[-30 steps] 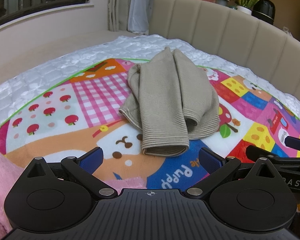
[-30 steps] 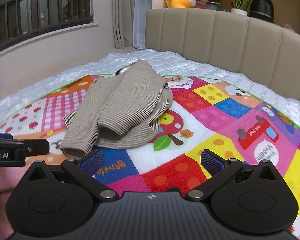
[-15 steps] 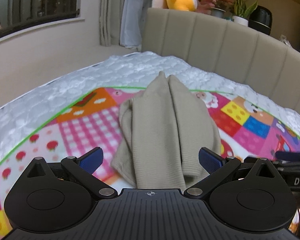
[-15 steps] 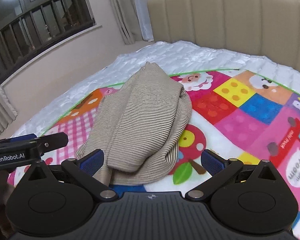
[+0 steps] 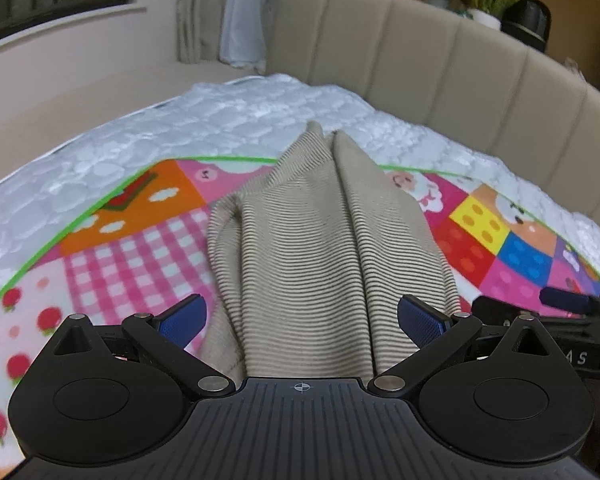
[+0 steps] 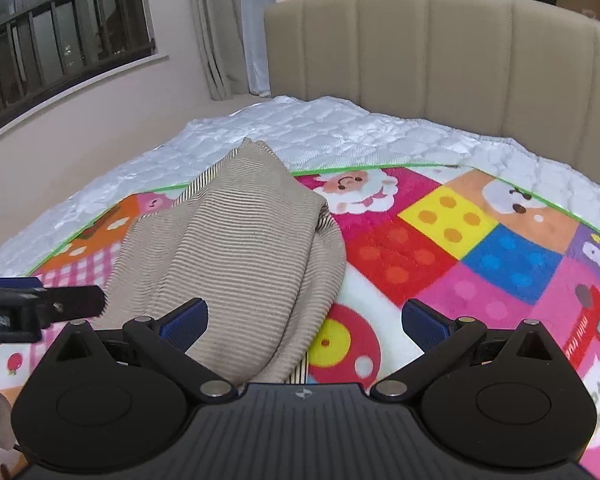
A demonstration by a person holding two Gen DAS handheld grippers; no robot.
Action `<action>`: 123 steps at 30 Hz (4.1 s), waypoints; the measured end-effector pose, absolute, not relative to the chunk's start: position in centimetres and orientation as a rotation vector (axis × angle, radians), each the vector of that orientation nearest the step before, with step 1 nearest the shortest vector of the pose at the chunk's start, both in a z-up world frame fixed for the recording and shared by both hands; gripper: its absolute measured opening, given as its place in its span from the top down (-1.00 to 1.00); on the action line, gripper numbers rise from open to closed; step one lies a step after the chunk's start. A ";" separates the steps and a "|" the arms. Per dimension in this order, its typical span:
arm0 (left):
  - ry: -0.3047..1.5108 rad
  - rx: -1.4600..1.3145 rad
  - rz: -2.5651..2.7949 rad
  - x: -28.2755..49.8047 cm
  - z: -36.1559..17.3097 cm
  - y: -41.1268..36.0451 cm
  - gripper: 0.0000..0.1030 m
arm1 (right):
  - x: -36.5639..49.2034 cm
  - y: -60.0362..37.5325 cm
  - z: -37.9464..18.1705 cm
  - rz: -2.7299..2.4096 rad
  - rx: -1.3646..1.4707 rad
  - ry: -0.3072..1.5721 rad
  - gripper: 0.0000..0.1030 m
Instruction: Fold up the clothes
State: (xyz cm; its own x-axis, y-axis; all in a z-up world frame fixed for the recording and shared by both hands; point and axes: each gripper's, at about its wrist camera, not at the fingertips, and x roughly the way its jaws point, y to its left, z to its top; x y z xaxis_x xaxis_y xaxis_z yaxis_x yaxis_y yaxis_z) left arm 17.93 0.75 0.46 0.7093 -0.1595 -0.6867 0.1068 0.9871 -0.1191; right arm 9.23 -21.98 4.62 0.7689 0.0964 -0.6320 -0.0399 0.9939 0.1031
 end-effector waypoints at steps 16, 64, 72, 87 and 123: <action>1.032 -0.276 -0.337 24.6 -5.3 4.1 -0.48 | 12.5 -22.5 2.2 0.045 0.078 0.708 -1.00; 0.497 -0.558 0.130 24.7 -0.3 19.0 0.14 | 18.1 -15.3 -0.5 0.157 0.028 0.833 -0.90; 0.559 -0.515 0.060 25.2 -1.2 17.0 -0.15 | 18.9 -17.5 1.1 0.169 -0.073 0.806 0.49; 0.644 -0.328 -0.108 26.4 -2.7 12.2 -0.63 | 27.3 -24.7 7.3 -0.047 -0.324 0.613 0.86; 0.664 -0.038 0.109 34.3 -4.2 14.1 0.19 | 16.2 -19.5 3.8 0.510 -0.434 0.667 0.05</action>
